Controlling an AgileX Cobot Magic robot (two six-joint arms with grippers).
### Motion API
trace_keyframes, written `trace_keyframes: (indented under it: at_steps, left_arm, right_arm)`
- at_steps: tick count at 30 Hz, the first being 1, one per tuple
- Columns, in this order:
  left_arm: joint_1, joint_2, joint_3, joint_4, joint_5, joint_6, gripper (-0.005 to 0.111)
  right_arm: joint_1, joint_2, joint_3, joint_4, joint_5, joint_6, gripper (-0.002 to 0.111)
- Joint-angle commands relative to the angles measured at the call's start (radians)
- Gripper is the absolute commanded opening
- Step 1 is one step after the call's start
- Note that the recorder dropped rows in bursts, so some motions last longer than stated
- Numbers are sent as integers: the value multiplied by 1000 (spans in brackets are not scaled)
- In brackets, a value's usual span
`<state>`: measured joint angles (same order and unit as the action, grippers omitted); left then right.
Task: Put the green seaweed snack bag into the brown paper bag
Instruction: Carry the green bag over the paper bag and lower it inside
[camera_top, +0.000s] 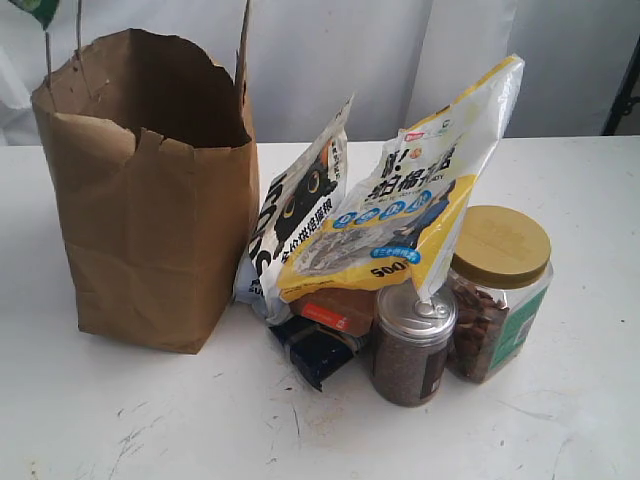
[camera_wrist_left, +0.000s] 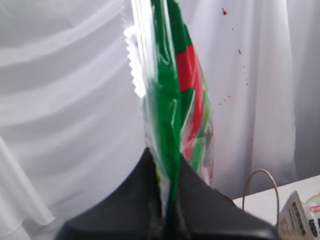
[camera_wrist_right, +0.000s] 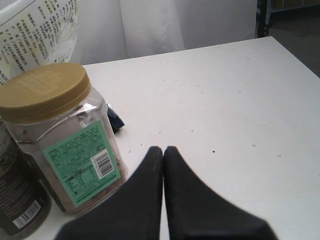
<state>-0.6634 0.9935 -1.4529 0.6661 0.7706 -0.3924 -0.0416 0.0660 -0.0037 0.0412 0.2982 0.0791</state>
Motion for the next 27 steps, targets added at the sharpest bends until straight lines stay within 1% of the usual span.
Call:
trace_keyframes:
  at_steps: [1,3,9,12,16,18,21,27]
  left_arm:
    - [-4,91,-6,74,-86,-56,0]
    - [0,127,-6,76,-111,-60,0]
    - [52,186,-6,65,-212,-90,0]
    - [94,203,-6,60,-215,-97,0]
    - [158,238,-6,-1,-230,-92,0]
    - [180,269,-6,-51,-245,-56,0]
    - [202,318,-6,-138,-236,15,0]
    - [205,362,-6,-161,-149,34,0]
  right_arm:
    - [1,-5,4,1,-5,2,0]
    - [1,-5,4,1,-5,2,0]
    - [1,-5,4,1,-5,2,0]
    - [1,-5,4,1,-5,2,0]
    - [1,-5,4,1,-5,2,0]
    - [1,-5,4,1,-5,2,0]
    - [1,-5,4,1,-5,2,0]
    - [1,-5,4,1,-5,2,0]
